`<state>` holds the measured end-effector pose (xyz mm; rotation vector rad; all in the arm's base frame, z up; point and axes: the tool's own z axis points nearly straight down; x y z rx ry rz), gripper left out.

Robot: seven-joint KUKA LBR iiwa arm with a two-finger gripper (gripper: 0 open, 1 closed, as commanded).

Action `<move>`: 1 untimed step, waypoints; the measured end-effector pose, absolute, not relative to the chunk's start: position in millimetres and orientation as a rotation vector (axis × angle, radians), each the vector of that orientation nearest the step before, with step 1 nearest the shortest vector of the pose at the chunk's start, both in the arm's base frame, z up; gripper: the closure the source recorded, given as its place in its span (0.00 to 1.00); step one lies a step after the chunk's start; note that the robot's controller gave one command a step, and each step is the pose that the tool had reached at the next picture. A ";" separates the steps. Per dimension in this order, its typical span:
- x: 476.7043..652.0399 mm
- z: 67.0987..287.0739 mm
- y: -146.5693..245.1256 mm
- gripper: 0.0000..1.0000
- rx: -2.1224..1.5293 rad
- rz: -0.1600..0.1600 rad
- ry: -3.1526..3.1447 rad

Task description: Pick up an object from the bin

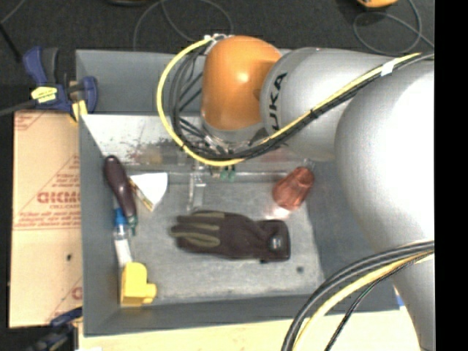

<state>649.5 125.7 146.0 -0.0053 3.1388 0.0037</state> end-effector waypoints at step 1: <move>626.3 145.0 106.9 0.00 -0.078 0.001 3.139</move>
Offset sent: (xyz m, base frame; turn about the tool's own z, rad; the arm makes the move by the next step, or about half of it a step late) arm -0.0360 -0.0563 -0.0760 -0.0277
